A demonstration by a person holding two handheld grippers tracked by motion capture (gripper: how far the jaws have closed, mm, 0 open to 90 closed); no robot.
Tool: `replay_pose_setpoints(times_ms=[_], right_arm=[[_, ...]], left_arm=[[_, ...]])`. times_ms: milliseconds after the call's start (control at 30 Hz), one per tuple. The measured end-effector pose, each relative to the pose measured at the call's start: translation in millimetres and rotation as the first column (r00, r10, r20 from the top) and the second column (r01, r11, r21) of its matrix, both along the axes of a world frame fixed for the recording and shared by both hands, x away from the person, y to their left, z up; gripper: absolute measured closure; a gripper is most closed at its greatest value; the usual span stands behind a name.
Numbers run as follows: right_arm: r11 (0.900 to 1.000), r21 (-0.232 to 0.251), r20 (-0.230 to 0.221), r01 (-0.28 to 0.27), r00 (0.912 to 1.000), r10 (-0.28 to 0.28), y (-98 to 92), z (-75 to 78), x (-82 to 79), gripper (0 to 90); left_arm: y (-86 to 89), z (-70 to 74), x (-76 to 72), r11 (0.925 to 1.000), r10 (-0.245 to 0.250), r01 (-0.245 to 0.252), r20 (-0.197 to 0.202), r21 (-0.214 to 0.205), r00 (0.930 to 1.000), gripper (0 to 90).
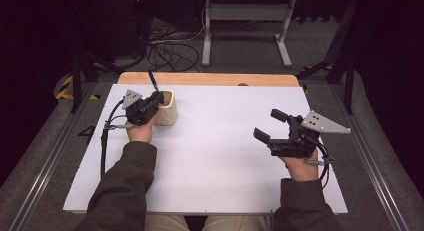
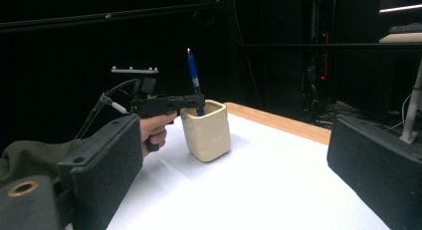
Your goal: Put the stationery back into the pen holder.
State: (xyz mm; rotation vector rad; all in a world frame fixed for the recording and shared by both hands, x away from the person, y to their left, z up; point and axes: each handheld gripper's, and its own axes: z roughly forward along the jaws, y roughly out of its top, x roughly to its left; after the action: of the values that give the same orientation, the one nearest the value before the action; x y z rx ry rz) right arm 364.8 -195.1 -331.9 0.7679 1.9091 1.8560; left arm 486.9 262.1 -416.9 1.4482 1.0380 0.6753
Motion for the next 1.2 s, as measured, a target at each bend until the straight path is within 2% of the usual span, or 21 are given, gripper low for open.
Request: replay_pose_setpoints(times_ms=[633, 1200], right_arm=[[1.0000, -0.003, -0.005, 0.001, 1.0000, -0.001, 0.1, 0.1, 0.3, 8.3], [1.0000, -0.007, -0.008, 0.000, 1.0000, 0.000, 0.7, -0.2, 0.9, 8.3]], left_arm=[[1.8, -1.2, 1.6, 0.9998, 0.017, -0.017, 0.001, -0.003, 0.9999, 76.7], [9.2, 2.9, 0.5, 0.9991, 0.033, -0.032, 0.008, -0.028, 0.9994, 72.6]])
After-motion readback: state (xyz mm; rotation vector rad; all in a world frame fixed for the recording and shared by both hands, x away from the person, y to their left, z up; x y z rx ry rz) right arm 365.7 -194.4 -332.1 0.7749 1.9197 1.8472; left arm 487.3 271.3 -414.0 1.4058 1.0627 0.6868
